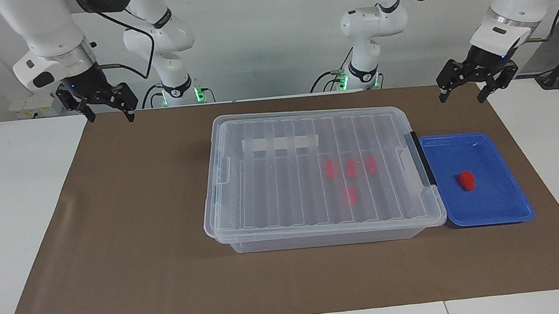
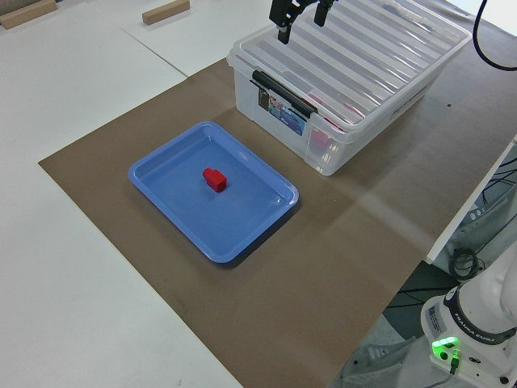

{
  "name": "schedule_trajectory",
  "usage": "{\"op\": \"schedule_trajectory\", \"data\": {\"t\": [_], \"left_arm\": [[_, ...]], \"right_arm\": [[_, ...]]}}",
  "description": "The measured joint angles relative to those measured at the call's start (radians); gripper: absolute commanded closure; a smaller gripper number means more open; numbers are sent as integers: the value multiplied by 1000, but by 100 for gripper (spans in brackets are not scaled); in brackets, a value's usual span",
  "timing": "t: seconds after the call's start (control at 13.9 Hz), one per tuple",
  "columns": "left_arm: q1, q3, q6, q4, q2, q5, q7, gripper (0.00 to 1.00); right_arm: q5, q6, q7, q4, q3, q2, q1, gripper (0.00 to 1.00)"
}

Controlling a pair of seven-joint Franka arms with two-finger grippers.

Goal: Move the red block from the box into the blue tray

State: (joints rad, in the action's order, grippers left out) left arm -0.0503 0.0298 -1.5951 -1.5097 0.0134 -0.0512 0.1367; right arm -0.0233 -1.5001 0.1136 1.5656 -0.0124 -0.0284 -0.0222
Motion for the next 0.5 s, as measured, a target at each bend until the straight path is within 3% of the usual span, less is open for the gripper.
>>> {"op": "schedule_trajectory", "data": {"t": [0.5], "left_arm": [[3,-1,-4,-6,16,0,0,0]], "right_arm": [[0,0,0,0,0,0,0,0]]}}
